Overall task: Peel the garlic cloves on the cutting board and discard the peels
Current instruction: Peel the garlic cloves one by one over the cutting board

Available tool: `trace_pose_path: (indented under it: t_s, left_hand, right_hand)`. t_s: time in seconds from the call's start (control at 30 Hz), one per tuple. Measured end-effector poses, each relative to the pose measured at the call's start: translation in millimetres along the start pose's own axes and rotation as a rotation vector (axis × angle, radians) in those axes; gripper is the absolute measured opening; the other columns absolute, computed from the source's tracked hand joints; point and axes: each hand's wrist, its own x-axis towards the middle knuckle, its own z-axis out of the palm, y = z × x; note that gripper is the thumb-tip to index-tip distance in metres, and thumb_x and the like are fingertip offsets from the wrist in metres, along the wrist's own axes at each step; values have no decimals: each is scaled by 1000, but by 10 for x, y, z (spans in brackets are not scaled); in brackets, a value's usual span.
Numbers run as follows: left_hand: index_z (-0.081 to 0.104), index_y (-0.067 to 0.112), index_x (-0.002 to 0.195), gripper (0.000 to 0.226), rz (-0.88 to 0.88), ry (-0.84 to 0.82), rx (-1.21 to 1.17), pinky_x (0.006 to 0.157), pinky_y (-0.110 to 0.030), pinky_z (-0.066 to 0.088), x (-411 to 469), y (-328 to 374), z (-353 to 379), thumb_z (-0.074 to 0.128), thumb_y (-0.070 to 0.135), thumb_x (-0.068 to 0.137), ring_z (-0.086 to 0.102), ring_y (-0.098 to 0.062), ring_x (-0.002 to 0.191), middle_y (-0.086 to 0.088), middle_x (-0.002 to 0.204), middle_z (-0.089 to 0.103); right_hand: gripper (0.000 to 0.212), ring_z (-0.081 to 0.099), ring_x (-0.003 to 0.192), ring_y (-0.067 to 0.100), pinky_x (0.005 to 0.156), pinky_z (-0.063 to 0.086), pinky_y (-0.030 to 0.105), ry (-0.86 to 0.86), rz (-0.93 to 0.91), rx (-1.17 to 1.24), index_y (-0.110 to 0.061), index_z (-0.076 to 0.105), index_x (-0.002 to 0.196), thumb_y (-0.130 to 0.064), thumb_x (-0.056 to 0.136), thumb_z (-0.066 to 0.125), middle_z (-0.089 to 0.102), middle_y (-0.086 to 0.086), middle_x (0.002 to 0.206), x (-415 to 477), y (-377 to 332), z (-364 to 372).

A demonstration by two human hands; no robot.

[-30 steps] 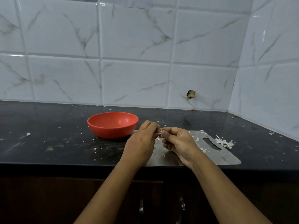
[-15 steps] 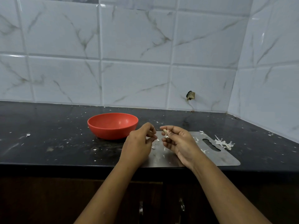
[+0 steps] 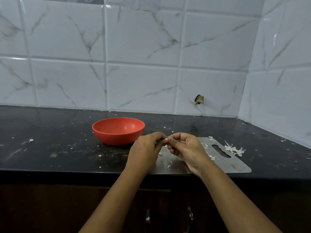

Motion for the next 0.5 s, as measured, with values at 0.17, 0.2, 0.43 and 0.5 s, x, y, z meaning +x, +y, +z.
trace_pose_path:
  t_s: [0.17, 0.2, 0.43, 0.5]
  left_hand:
    - [69, 30, 98, 16, -34, 52, 86, 67, -38, 51, -1, -3, -7, 53, 31, 95, 62, -15, 75, 7, 85, 70]
    - [69, 31, 98, 16, -37, 52, 110, 67, -37, 51, -2, -2, -8, 53, 31, 95, 62, -16, 75, 6, 85, 70]
    - [66, 26, 106, 24, -19, 9, 236, 69, -37, 50, -10, 55, -16, 43, 28, 99, 61, -18, 81, 3, 89, 69]
    - [65, 24, 104, 24, -28, -6, 243, 67, -35, 48, -13, 65, -18, 41, 25, 99, 60, -18, 81, 3, 89, 68]
  right_hand:
    - [22, 57, 59, 8, 56, 46, 18, -47, 36, -159, -7, 69, 88, -16, 99, 53, 63, 2, 67, 8, 12, 42]
    - [23, 56, 59, 8, 55, 45, 18, -61, 43, -180, -8, 69, 87, -16, 100, 51, 62, 1, 67, 8, 12, 48]
    - [25, 54, 59, 7, 53, 43, 17, -44, 53, -203, -7, 68, 84, -9, 99, 48, 60, 2, 68, -9, -16, 68]
    - [25, 54, 59, 7, 53, 42, 17, -40, 54, -205, -7, 69, 85, -8, 99, 48, 61, 1, 67, -12, -15, 71]
